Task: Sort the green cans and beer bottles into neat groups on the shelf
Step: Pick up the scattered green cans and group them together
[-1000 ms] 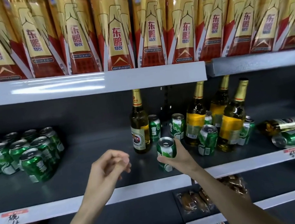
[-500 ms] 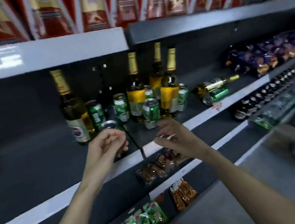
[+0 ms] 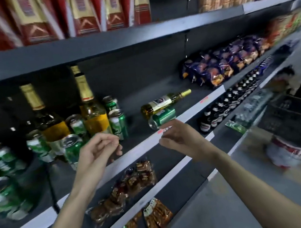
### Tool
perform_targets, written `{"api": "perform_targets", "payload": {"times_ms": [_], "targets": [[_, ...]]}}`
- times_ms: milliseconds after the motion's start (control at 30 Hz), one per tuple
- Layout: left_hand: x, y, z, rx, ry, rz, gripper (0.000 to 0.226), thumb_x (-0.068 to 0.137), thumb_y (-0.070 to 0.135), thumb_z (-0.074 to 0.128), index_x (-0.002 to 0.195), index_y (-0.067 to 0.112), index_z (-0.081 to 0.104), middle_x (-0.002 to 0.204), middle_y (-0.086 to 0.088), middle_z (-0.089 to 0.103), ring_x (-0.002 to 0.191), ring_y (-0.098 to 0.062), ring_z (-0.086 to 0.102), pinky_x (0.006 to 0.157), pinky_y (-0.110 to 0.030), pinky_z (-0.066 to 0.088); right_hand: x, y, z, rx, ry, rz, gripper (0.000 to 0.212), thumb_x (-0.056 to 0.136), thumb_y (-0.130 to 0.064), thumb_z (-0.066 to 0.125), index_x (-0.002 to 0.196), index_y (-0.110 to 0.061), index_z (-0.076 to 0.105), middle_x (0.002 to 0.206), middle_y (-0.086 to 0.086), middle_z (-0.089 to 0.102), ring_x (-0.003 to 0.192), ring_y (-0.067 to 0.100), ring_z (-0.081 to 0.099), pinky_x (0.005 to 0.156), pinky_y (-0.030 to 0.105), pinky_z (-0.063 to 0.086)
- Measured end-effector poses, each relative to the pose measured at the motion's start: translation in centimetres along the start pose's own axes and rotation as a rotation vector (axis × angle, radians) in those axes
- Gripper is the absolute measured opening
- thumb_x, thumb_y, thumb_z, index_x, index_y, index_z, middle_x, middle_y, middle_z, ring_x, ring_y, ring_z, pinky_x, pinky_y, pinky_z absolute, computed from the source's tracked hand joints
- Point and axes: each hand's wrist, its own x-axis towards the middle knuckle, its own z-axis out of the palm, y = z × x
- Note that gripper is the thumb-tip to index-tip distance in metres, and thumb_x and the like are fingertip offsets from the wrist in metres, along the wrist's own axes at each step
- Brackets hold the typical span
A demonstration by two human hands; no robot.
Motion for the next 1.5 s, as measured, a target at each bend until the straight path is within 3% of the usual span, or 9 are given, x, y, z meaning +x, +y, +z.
{"api": "perform_targets", "payload": {"times_ms": [267, 333, 433, 500, 733, 1000, 1233, 1367, 1500], "targets": [[5.6, -1.2, 4.7, 0.039, 0.028, -0.015, 0.007, 0.092, 0.024, 0.069, 0.095, 0.020, 0.074, 0.086, -0.002, 0.077, 0.081, -0.015, 0.074, 0.066, -0.020, 0.056, 7.2, 4.6, -4.1, -0.103, -0.065, -0.022, 0.047, 0.086, -0.035, 0.083, 0.126, -0.020, 0.061, 0.107, -0.011, 0.069, 0.094, 0.010, 0.069, 0.082, 0.035, 0.057], [7.2, -1.5, 5.0, 0.070, 0.021, -0.011, 0.006, 0.098, 0.016, 0.067, 0.096, 0.019, 0.073, 0.086, -0.001, 0.077, 0.082, -0.016, 0.074, 0.068, -0.026, 0.056, 9.1, 5.1, -4.4, -0.173, -0.132, -0.028, 0.061, 0.080, -0.045, 0.086, 0.131, -0.024, 0.059, 0.116, -0.014, 0.066, 0.105, 0.006, 0.064, 0.090, 0.029, 0.051], [9.1, -1.7, 5.6, 0.079, 0.015, 0.022, 0.008, 0.101, 0.009, 0.064, 0.099, 0.012, 0.072, 0.086, -0.003, 0.077, 0.081, -0.018, 0.073, 0.066, -0.026, 0.053, 11.8, 5.7, -4.9, -0.478, -0.246, -0.090, 0.091, 0.073, -0.063, 0.082, 0.148, -0.029, 0.043, 0.148, -0.005, 0.052, 0.136, 0.019, 0.044, 0.114, 0.037, 0.033], [10.1, -1.8, 6.2, 0.081, 0.006, 0.040, 0.008, 0.101, 0.006, 0.064, 0.100, 0.009, 0.071, 0.084, -0.002, 0.077, 0.079, -0.016, 0.072, 0.063, -0.022, 0.052, 13.5, 5.9, -5.0, -0.651, -0.291, -0.129, 0.099, 0.074, -0.065, 0.080, 0.154, -0.030, 0.034, 0.158, -0.003, 0.041, 0.144, 0.023, 0.031, 0.117, 0.040, 0.023], [12.0, -1.5, 7.3, 0.097, 0.014, 0.070, 0.010, 0.100, 0.004, 0.064, 0.099, 0.010, 0.071, 0.084, -0.001, 0.077, 0.079, -0.015, 0.072, 0.064, -0.021, 0.053, 18.8, 8.0, -5.3, -0.963, -0.469, -0.264, 0.091, 0.075, -0.053, 0.083, 0.150, -0.020, 0.042, 0.149, 0.001, 0.048, 0.139, 0.026, 0.037, 0.115, 0.039, 0.027], [12.6, -1.7, 9.5, 0.180, 0.160, 0.059, 0.009, 0.099, 0.003, 0.065, 0.097, 0.009, 0.071, 0.083, -0.004, 0.076, 0.079, -0.017, 0.072, 0.064, -0.023, 0.051, 23.1, 9.4, -5.3, -0.991, -0.723, -0.412, 0.090, 0.073, -0.052, 0.085, 0.147, -0.022, 0.044, 0.144, 0.000, 0.045, 0.131, 0.025, 0.039, 0.108, 0.038, 0.030], [12.0, -1.1, 11.7, 0.248, 0.318, 0.053, 0.011, 0.100, 0.001, 0.064, 0.096, 0.010, 0.070, 0.087, -0.005, 0.075, 0.081, -0.021, 0.073, 0.063, -0.023, 0.051, 24.2, 10.0, -6.0, -0.951, -0.671, -0.624, 0.078, 0.079, -0.062, 0.074, 0.140, -0.018, 0.053, 0.133, 0.000, 0.050, 0.126, 0.022, 0.044, 0.106, 0.040, 0.040], [11.5, -0.5, 11.8, 0.252, 0.385, 0.050, 0.011, 0.100, 0.002, 0.063, 0.096, 0.009, 0.070, 0.087, -0.007, 0.076, 0.080, -0.022, 0.073, 0.065, -0.027, 0.051, 23.9, 9.3, -6.1, -0.684, -0.545, -0.549, 0.077, 0.071, -0.072, 0.066, 0.127, -0.022, 0.052, 0.116, -0.007, 0.050, 0.112, 0.015, 0.052, 0.094, 0.038, 0.047], [10.9, 0.2, 11.5, 0.266, 0.426, 0.075, 0.010, 0.100, 0.002, 0.063, 0.096, 0.006, 0.070, 0.089, -0.007, 0.075, 0.079, -0.017, 0.073, 0.069, -0.017, 0.052, 22.6, 8.7, -3.7, -0.298, -0.468, -0.360, 0.065, 0.065, -0.070, 0.069, 0.112, -0.030, 0.050, 0.108, -0.012, 0.056, 0.103, 0.010, 0.055, 0.084, 0.028, 0.044]]}}
